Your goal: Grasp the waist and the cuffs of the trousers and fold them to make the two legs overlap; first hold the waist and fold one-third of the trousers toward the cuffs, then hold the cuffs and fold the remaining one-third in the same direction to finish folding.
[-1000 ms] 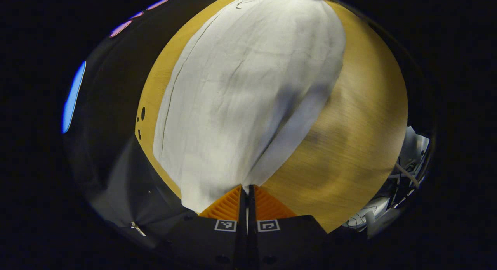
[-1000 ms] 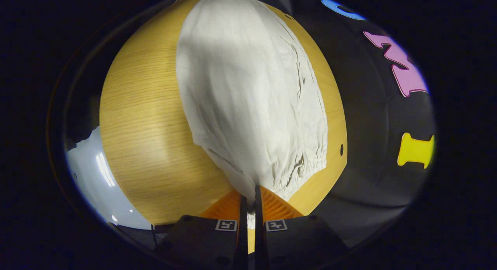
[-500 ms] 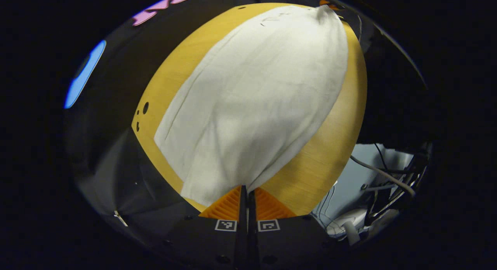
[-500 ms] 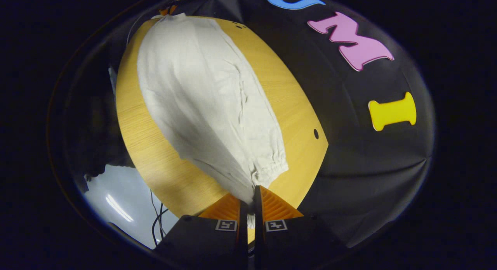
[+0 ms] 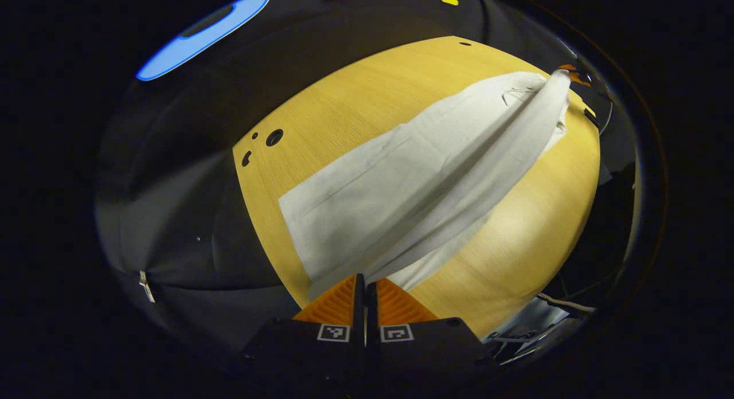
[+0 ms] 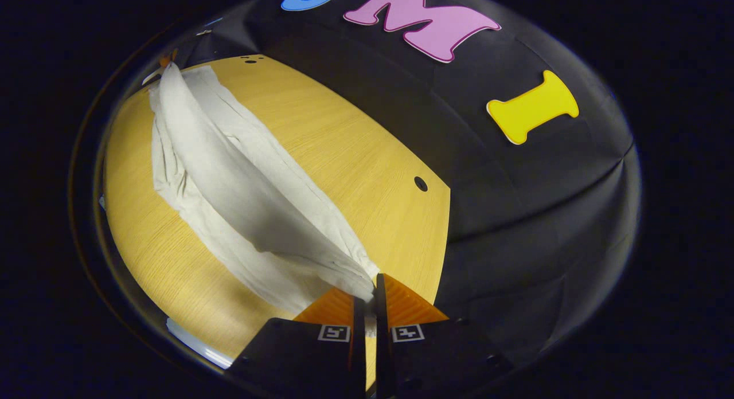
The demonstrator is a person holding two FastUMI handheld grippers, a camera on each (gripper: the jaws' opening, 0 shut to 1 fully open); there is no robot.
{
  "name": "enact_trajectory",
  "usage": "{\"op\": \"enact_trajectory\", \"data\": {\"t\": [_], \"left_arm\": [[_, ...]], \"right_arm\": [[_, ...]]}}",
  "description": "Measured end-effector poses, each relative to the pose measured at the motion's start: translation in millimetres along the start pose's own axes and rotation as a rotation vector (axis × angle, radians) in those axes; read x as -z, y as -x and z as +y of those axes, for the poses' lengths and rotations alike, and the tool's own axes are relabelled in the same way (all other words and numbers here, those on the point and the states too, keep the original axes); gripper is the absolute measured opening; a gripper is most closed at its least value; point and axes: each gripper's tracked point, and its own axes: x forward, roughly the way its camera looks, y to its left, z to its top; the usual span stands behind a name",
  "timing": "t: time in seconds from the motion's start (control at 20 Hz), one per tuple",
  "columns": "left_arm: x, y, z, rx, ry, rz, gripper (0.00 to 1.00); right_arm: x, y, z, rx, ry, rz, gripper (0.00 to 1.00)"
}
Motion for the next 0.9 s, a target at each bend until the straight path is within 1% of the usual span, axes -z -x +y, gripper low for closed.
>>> {"op": "enact_trajectory", "data": {"t": [0.1,0.25,0.45,0.6,0.65,0.7,0.75,0.9], "left_arm": [[-13.2,-12.9,12.7,-0.017,-0.015,0.007,0.05],[-26.4,-39.3,25.9,-0.046,-0.031,0.050,0.05],[-28.5,-89.4,27.8,-0.044,-0.013,0.146,0.05],[-34.2,-117.1,31.0,-0.038,-0.057,0.195,0.05],[-37.0,-123.1,32.6,-0.038,-0.075,0.200,0.05],[-37.2,-129.6,33.5,-0.034,-0.088,0.210,0.05],[-37.9,-135.0,34.0,-0.032,-0.097,0.220,0.05],[-41.2,-139.7,36.6,-0.048,-0.123,0.207,0.05]], "right_arm": [[-5.0,-17.7,-2.5,-0.002,0.029,0.010,0.12],[-9.3,-45.2,-0.7,-0.008,0.054,0.033,0.12],[-4.0,-78.7,8.8,-0.034,0.064,0.089,0.12],[4.0,-104.7,17.7,-0.063,0.091,0.134,0.12],[6.2,-113.8,18.7,-0.073,0.094,0.146,0.12],[6.6,-119.7,19.8,-0.079,0.099,0.149,0.17],[6.5,-122.9,21.7,-0.084,0.102,0.153,0.12],[9.8,-131.0,27.1,-0.100,0.121,0.165,0.12]]}}
